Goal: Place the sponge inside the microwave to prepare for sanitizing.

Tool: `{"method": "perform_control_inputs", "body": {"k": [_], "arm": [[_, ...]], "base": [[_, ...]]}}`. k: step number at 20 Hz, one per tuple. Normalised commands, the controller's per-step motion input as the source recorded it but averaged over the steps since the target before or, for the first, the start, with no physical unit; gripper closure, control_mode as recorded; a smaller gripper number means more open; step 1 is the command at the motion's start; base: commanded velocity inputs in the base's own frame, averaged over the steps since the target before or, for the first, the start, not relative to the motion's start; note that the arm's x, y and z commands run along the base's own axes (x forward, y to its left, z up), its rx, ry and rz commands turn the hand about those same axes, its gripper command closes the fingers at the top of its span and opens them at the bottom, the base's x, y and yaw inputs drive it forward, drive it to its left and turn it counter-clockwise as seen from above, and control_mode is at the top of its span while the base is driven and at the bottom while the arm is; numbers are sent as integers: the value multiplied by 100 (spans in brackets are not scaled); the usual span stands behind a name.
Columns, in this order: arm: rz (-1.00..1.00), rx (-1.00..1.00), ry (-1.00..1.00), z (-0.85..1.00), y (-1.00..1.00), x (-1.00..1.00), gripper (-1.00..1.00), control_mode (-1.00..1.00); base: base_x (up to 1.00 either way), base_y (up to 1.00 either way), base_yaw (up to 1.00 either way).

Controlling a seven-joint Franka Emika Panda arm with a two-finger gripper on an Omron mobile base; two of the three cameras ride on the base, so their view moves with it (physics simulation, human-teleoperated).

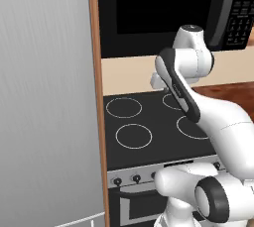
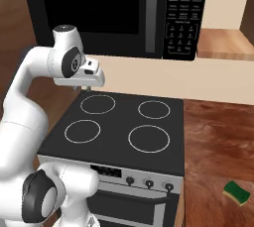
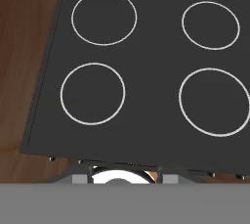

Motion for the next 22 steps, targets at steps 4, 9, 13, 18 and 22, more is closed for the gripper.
{"method": "perform_control_inputs", "body": {"k": [4,9,13,18,22], "arm": [[0,0,-4,0,-1,-11,-100,-100],[0,1,-22,0,-11,-34,-100,-100],[0,9,-15,9,-28,-27,-100,-100],[0,5,-13,21,-34,-13,-100,-100],[0,1,-4,37,-37,-3,-100,-100]], "base": [[0,0,0],[0,0,0],[0,0,0],[0,0,0],[0,0,0]]}}
